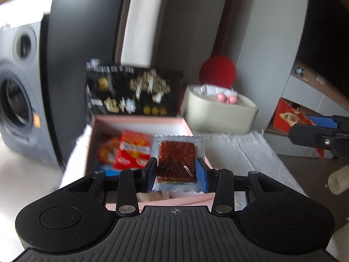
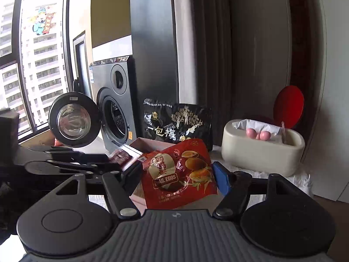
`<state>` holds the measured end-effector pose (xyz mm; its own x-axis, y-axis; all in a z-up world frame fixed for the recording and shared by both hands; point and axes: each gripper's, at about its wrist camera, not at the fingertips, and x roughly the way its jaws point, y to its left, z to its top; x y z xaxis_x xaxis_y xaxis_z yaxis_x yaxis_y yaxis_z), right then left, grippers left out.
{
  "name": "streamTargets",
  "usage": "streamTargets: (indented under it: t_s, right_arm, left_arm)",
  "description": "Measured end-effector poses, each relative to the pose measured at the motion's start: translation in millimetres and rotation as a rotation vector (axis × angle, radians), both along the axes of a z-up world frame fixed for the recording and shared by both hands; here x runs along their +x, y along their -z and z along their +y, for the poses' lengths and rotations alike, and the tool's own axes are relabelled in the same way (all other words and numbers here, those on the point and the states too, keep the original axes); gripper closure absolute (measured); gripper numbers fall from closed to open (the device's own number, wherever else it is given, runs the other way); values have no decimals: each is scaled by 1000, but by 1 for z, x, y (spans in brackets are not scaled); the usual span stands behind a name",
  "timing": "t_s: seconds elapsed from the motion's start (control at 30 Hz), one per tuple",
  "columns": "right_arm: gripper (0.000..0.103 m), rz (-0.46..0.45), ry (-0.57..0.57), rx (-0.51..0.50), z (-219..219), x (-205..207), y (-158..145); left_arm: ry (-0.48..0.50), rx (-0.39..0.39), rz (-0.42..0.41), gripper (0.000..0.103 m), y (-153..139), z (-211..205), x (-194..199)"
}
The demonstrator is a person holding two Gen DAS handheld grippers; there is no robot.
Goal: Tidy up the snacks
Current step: 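Drop the jerky packet into the pink box with the left tool while the right drops the red bag in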
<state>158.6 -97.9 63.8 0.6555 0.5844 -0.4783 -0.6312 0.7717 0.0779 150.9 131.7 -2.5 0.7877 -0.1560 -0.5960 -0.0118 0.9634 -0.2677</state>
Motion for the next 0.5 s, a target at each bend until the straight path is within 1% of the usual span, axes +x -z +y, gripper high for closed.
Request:
streamTargets:
  t_s: [0.03,0.07,0.1,0.13,0.17,0.23,0.27,0.37,0.4,0.43,0.47,0.5]
  right_arm:
    - [33,2,2,-4,4,4,0]
    - [33,8,2,-11,9,7,1]
    - [33,18,-1,-19,13,10,4]
    - [33,26,-3,-23,17,14,6]
    - [33,37,-3,-26,20,17,9]
    - [33,58,-4,-20,28,25,15]
    - [33,66,-6,-12,32,30,16]
    - [32,81,-14,40,58,52,14]
    - [30,82,-20,71,67,60,12]
    - [27,79,-26,95,77,68,9]
    - [23,83,-33,97,88,78,8]
    - [22,97,-42,85,97,85,7]
  left_arm:
    - [25,-73,65,59,16,6,17]
    - [42,-114,87,59,28,8,26]
    - [48,-125,81,59,39,10,29]
    - [43,-112,60,61,43,10,28]
    - [17,-97,30,61,43,11,23]
    - [-53,-98,-43,61,37,18,7]
    - [-73,-93,-63,61,33,21,1]
    - [-112,-57,-87,61,24,25,-12]
    - [-118,-53,-89,61,22,25,-17]
    - [-119,-51,-87,61,19,25,-22]
    - [-109,-52,-84,61,18,24,-27]
    - [-90,-57,-78,61,17,22,-34]
